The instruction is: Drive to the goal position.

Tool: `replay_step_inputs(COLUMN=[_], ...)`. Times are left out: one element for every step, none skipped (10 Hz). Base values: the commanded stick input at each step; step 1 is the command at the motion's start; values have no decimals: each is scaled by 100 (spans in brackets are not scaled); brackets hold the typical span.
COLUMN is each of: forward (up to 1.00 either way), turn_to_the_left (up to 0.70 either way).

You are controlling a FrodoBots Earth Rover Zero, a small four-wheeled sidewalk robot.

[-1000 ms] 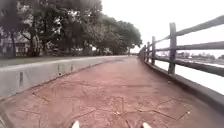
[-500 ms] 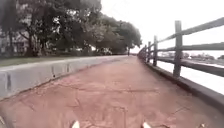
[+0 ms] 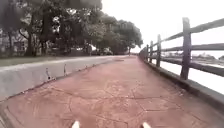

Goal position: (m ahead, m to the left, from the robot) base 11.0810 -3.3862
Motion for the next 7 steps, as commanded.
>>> replay_step_inputs(forward=[50, 50, 50, 50, 50, 50, 50], turn_to_the_left=[0, 0, 0, 0, 0, 0, 0])
